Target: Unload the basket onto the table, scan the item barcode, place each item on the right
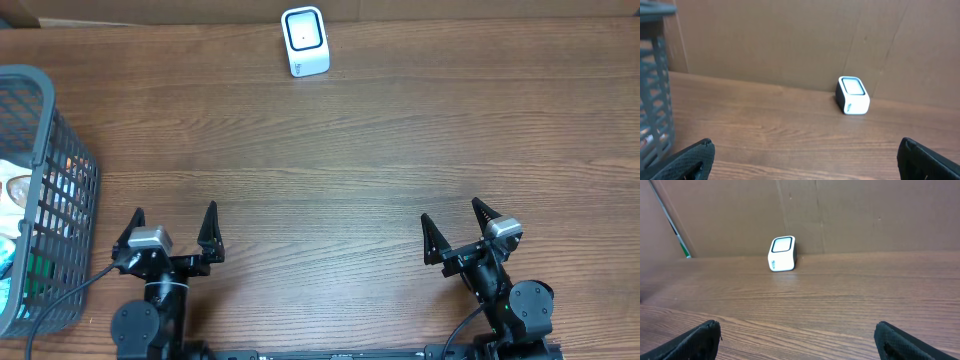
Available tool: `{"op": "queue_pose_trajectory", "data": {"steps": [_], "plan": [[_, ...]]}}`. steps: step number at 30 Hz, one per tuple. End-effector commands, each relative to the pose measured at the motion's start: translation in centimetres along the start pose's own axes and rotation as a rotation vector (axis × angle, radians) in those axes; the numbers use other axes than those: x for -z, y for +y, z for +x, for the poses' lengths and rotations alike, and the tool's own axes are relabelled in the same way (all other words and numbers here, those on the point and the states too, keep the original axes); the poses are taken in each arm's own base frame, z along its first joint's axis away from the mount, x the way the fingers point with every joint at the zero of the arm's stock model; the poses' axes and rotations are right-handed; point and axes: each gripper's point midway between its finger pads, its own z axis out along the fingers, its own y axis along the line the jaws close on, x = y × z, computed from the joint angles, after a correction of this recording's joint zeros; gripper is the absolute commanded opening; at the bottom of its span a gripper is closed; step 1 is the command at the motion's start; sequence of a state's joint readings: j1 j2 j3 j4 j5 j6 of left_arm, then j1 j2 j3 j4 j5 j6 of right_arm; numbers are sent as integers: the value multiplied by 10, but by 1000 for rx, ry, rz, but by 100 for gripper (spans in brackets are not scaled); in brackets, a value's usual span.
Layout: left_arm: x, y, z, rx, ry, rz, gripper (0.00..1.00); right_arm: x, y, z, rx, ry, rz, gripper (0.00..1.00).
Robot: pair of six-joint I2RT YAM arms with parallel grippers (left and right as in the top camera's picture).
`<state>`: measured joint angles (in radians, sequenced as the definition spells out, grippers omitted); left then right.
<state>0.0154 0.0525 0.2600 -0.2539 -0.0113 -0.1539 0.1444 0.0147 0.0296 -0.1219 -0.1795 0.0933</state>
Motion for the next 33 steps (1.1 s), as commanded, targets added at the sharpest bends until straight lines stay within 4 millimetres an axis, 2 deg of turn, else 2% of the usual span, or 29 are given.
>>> {"op": "queue_pose_trajectory", "data": {"steps": [1, 10, 16, 19, 22, 27, 32, 33], "plan": [[4, -8, -30, 12, 2, 22, 100, 1, 0, -5, 8, -20, -1, 100], [-1, -35, -84, 23, 192, 102, 100, 1, 0, -5, 8, -20, -1, 100], [-2, -62, -125, 58, 413, 186, 100, 1, 0, -5, 8, -20, -1, 100], [0, -68, -137, 76, 508, 194, 100, 1, 0, -5, 8, -20, -1, 100], [-5, -69, -141, 79, 551, 189, 100, 1, 0, -5, 8, -20, -1, 100], [-10, -69, -118, 100, 661, 186, 100, 1, 0, -5, 8, -20, -1, 100], [-13, -86, -116, 85, 680, 309, 100, 1, 0, -5, 8, -20, -1, 100], [-13, -88, -118, 85, 671, 315, 96, 1, 0, -5, 8, -20, -1, 100]]}}
